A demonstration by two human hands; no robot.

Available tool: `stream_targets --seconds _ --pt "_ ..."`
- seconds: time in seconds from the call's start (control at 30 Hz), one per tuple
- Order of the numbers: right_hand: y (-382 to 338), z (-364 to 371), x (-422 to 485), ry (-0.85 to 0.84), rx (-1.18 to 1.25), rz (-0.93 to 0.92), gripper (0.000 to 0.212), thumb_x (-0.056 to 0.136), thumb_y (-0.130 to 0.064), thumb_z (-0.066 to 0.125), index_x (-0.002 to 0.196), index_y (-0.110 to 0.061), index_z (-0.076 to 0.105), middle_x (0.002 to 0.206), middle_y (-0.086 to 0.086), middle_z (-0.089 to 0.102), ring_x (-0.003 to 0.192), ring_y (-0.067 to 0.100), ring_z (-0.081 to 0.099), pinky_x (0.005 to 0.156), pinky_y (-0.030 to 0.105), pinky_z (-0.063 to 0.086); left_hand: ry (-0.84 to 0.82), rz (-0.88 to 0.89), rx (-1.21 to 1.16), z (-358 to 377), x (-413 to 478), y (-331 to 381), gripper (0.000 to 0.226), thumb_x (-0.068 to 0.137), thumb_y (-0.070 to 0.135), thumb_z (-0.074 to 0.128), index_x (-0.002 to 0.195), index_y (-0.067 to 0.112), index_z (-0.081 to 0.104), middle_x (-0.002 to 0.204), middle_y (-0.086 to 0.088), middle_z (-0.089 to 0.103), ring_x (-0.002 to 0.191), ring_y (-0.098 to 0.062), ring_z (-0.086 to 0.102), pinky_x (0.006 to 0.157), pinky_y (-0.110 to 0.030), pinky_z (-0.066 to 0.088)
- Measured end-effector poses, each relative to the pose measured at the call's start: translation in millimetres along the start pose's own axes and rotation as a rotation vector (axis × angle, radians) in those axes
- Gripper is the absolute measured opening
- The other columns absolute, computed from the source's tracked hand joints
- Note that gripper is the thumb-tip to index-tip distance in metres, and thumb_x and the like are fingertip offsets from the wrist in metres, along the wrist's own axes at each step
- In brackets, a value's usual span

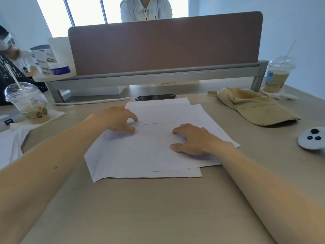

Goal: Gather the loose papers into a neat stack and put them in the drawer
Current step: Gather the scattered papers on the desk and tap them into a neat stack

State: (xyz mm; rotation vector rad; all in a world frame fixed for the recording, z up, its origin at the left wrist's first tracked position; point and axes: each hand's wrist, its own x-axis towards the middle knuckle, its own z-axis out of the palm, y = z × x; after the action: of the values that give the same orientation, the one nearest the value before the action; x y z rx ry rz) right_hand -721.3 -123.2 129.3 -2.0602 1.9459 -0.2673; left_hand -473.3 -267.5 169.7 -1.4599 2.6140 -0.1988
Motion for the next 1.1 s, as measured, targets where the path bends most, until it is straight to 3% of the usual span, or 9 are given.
stream_targets --seconds 0.17,0.37,0.5,0.6,0.8,0.87,0.97,1.03,1.1 --pt "1 0 1 -0.005 -0.019 0.0 0.067 0.086 -0.065 0.051 0.145 -0.037 0.035 0.158 -0.005 0.026 0.144 0.02 0.027 0.117 0.052 0.015 0.0 0.003 0.033 -1 7 1 0.048 0.089 0.04 0.062 0.136 0.035 0.051 0.125 -0.003 0.056 0.117 -0.024 0.05 0.09 -0.03 0.037" --pt "4 1 4 0.019 -0.028 -0.01 0.066 0.085 -0.065 0.052 0.143 -0.036 0.039 0.154 -0.007 0.032 0.14 0.02 0.033 0.113 0.047 0.025 0.095 0.01 0.201 5 12 10 0.027 0.095 0.016 0.044 0.108 0.019 0.067 0.112 -0.009 0.066 0.103 -0.03 0.059 0.085 -0.034 0.048" --pt "11 -4 5 0.138 0.096 0.024 0.061 0.082 -0.055 0.064 0.134 -0.026 0.053 0.144 0.0 0.046 0.131 0.021 0.044 0.107 0.036 0.036 0.299 -0.031 0.12 0 7 25 0.031 0.092 0.007 0.041 0.113 0.015 0.062 0.112 -0.011 0.065 0.1 -0.035 0.061 0.075 -0.036 0.044" --pt "21 -14 6 0.296 0.247 0.18 0.053 0.083 -0.049 0.066 0.125 -0.019 0.061 0.139 0.003 0.052 0.125 0.023 0.05 0.099 0.033 0.039 0.516 0.01 -0.025 -14 -7 48 0.037 0.092 0.005 0.041 0.122 0.017 0.057 0.11 -0.008 0.061 0.096 -0.036 0.06 0.073 -0.041 0.047" --pt "42 -27 6 0.329 0.347 0.439 0.071 0.086 -0.064 0.047 0.131 -0.01 0.054 0.137 0.011 0.054 0.12 0.033 0.052 0.101 0.045 0.043 0.32 0.073 -0.217 -6 -35 121 0.044 0.097 0.013 0.038 0.137 0.027 0.053 0.14 -0.001 0.054 0.126 -0.027 0.051 0.104 -0.039 0.04" --pt "42 -28 3 0.301 0.347 0.447 0.081 0.084 -0.071 0.04 0.137 -0.011 0.05 0.142 0.01 0.051 0.125 0.032 0.05 0.104 0.045 0.041 0.285 0.141 -0.327 3 -46 144 0.039 0.099 0.02 0.04 0.136 0.024 0.054 0.135 -0.002 0.058 0.123 -0.024 0.052 0.103 -0.037 0.041" --pt "37 -27 0 0.263 0.304 0.425 0.083 0.086 -0.072 0.04 0.142 -0.012 0.045 0.148 0.01 0.046 0.13 0.033 0.046 0.106 0.045 0.038 0.246 0.182 -0.501 6 -68 158 0.044 0.094 0.052 0.049 0.129 0.026 0.058 0.108 0.004 0.067 0.099 -0.015 0.058 0.091 -0.032 0.047" --pt "35 -28 -1 0.24 0.29 0.43 0.078 0.086 -0.067 0.049 0.14 -0.011 0.046 0.146 0.01 0.048 0.128 0.032 0.048 0.104 0.044 0.04 0.261 0.133 -0.615 2 -76 146 0.052 0.088 0.067 0.047 0.118 0.027 0.064 0.1 0.007 0.067 0.088 -0.01 0.06 0.085 -0.03 0.05" --pt "35 -29 -2 0.225 0.267 0.435 0.074 0.082 -0.062 0.059 0.134 -0.009 0.051 0.14 0.01 0.052 0.123 0.031 0.051 0.102 0.043 0.043 0.343 -0.023 -0.7 0 -74 112 0.048 0.088 0.063 0.052 0.111 0.024 0.068 0.106 0.005 0.067 0.095 -0.014 0.061 0.086 -0.031 0.05"
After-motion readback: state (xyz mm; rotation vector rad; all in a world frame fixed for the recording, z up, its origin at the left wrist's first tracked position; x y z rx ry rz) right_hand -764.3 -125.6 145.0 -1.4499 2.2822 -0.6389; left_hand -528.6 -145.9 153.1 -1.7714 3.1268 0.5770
